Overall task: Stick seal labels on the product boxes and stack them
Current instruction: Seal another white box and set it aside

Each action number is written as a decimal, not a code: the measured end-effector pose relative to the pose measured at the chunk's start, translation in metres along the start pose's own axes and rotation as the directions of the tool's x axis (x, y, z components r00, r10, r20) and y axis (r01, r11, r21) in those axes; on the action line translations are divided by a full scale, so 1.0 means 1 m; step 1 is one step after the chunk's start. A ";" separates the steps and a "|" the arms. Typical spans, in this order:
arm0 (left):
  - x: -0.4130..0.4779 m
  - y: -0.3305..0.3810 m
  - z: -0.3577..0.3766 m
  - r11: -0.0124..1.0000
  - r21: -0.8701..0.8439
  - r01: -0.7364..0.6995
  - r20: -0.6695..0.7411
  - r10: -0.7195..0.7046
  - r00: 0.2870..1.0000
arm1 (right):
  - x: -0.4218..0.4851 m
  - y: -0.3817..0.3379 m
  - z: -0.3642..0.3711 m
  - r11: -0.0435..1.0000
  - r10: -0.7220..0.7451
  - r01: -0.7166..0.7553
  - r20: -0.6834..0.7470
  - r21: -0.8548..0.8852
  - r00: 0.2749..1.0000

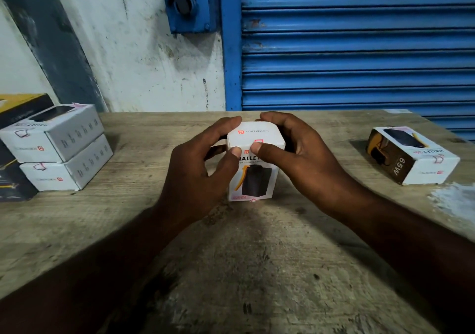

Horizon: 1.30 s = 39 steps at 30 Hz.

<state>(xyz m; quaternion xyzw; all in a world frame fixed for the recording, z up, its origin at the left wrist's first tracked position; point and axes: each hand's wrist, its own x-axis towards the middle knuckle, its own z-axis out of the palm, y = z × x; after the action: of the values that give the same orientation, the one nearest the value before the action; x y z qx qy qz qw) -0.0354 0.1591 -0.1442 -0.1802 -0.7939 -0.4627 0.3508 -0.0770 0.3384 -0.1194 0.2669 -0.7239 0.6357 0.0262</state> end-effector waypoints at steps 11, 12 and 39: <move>-0.002 0.000 0.000 0.996 0.000 -0.090 0.032 0.090 0.995 | 0.005 -0.006 -0.005 0.911 0.159 -0.174 0.070 0.374 0.985; -0.002 0.000 0.000 0.995 0.004 -0.103 0.036 0.103 0.994 | 0.006 -0.006 -0.005 0.894 0.171 -0.187 0.077 0.407 0.982; 0.000 0.002 -0.002 0.998 -0.007 -0.062 0.043 0.062 0.997 | 0.007 -0.004 -0.006 0.868 0.185 -0.215 0.111 0.448 0.977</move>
<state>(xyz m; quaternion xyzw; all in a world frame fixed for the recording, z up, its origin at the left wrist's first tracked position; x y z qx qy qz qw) -0.0336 0.1586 -0.1427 -0.2158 -0.7940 -0.4500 0.3471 -0.0827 0.3410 -0.1120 0.2095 -0.5781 0.7784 -0.1265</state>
